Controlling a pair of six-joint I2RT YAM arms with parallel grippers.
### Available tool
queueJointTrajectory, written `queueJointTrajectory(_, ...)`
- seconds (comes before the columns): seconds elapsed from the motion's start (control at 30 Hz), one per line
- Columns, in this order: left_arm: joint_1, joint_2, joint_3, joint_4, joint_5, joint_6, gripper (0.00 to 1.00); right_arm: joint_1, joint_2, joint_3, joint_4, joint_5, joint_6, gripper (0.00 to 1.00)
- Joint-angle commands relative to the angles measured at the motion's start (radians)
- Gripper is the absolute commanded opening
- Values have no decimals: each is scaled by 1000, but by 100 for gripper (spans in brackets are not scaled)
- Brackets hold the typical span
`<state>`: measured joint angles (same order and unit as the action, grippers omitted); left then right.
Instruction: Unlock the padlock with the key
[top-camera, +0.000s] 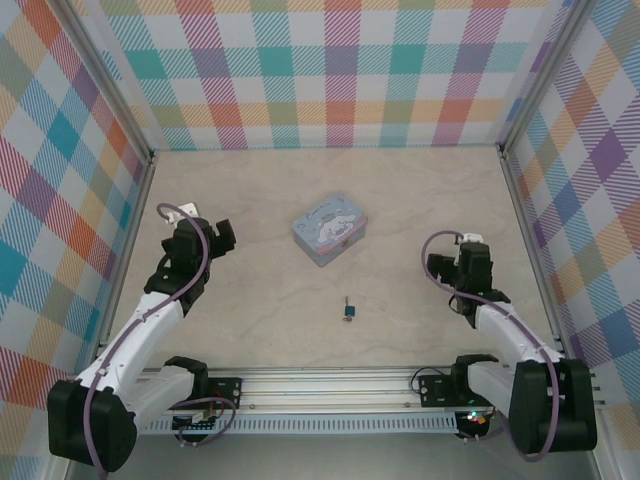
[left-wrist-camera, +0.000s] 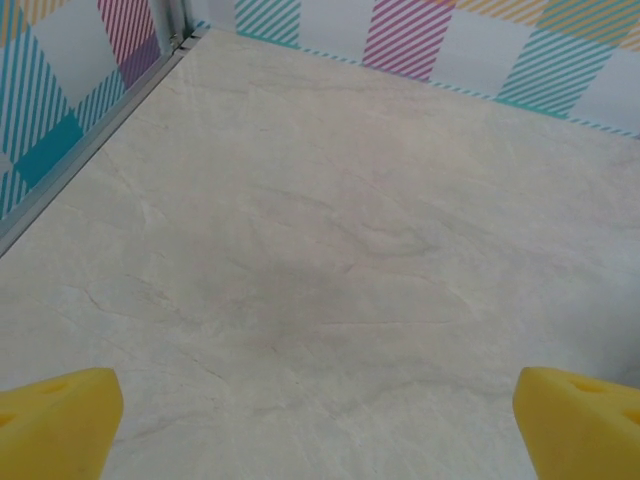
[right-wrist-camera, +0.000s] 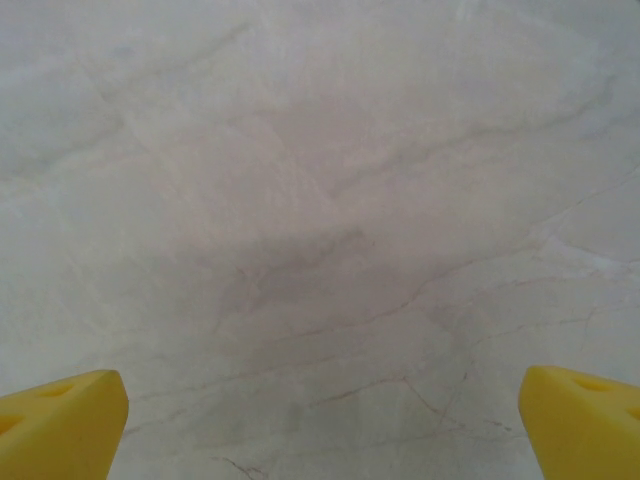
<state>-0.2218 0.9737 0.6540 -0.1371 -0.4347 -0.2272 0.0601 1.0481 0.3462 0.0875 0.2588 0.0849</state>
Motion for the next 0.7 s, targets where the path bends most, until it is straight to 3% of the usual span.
queueJointTrajectory(0.0, 34, 1, -35, 103, -47, 40, 100, -5, 13, -21, 222, -36, -54, 100)
queueJointTrajectory(0.2, 59, 9, -93, 182, -18, 89, 100, -9, 112, -57, 498, -119, -73, 100)
queueJointTrajectory(0.53, 95, 63, -137, 260, 3, 121, 100, -8, 487, -109, 1080, -201, -102, 100)
queueJointTrajectory(0.57, 98, 71, -139, 264, 6, 123, 100, -9, 506, -110, 1113, -197, -100, 100)
queueJointTrajectory(0.67, 107, 103, -148, 294, 17, 126, 100, -18, 481, -42, 936, -204, -90, 100)
